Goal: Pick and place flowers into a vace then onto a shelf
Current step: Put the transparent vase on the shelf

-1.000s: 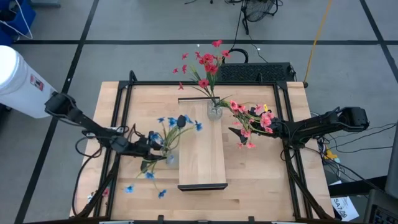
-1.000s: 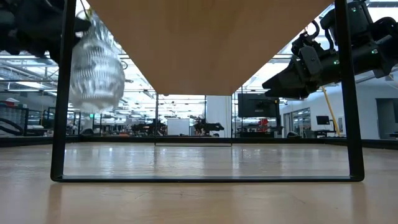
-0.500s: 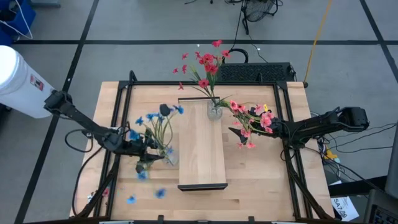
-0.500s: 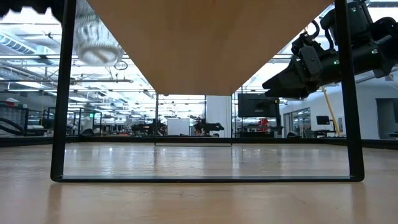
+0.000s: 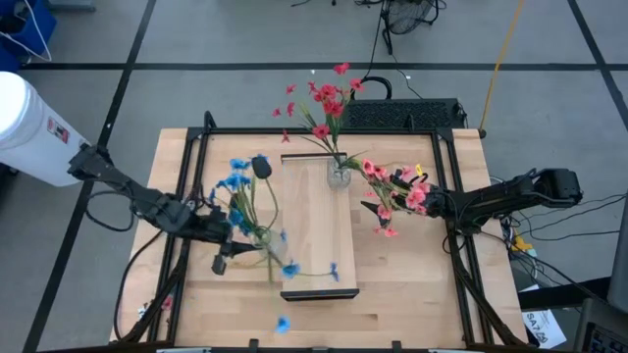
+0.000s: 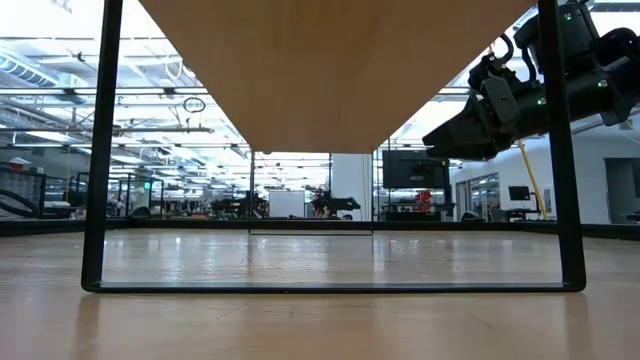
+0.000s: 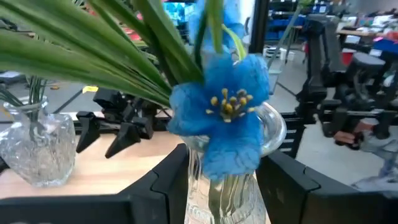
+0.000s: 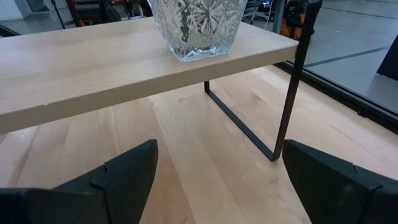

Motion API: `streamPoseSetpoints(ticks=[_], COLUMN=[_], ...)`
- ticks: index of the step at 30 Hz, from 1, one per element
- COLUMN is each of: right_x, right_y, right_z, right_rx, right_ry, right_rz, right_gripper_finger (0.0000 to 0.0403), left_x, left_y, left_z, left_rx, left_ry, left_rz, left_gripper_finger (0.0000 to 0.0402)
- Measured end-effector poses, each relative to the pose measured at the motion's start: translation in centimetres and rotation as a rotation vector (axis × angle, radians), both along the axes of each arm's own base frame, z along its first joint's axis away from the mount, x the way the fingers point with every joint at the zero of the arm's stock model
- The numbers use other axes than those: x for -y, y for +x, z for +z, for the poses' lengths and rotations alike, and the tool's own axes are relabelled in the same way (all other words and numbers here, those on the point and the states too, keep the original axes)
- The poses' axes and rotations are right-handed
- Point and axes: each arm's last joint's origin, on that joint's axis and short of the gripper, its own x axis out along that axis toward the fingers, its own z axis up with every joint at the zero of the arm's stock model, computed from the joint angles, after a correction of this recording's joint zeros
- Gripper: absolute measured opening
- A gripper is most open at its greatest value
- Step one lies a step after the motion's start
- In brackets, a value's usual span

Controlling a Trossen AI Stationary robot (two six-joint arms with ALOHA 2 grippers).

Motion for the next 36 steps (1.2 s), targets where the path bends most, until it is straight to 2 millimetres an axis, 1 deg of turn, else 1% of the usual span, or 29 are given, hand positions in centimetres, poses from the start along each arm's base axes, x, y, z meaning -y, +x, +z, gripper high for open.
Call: streamPoseSetpoints(ticks=[3,7,10,17,19,23,27,31,36], right_x=[0.0,0.0,0.0,0.0,0.0,0.0,0.0,0.0,0.0], right_y=[0.0,0.0,0.0,0.0,0.0,0.0,0.0,0.0,-0.1], right_z=[0.0,0.0,0.0,0.0,-0.1,-0.1,-0.1,-0.1,-0.2], right_rx=[0.0,0.0,0.002,-0.003,-0.004,-0.005,-0.005,-0.013,-0.024], right_ry=[0.0,0.001,0.005,0.007,0.006,0.005,0.005,0.005,0.003], right_rz=[0.0,0.0,-0.001,-0.002,-0.002,-0.001,-0.001,-0.001,0.0], right_gripper_finger=[0.0334,0.0334,0.0334,0.0334,0.0334,0.0334,0.0334,0.0334,0.0334], left_x=[0.0,-0.3,-0.8,-2.0,-2.0,-1.7,-1.3,-1.4,-2.1], left_y=[1.9,4.5,5.6,7.9,8.8,10.5,12.0,12.3,12.4], left_z=[-0.8,-1.8,-2.3,-3.7,-3.5,-2.3,-1.9,-1.6,-1.9], left_rx=[-0.012,-0.003,0.006,-0.06,-0.085,-0.16,-0.196,-0.188,-0.228], left_ry=[0.017,-0.004,-0.023,-0.048,-0.049,-0.007,0.038,0.055,0.032], left_rz=[0.016,-0.077,-0.089,-0.102,-0.13,-0.13,-0.154,-0.152,-0.123], left_gripper_finger=[0.0159,0.0159,0.0159,0.0159,0.0159,0.0159,0.0159,0.0159,0.0159])
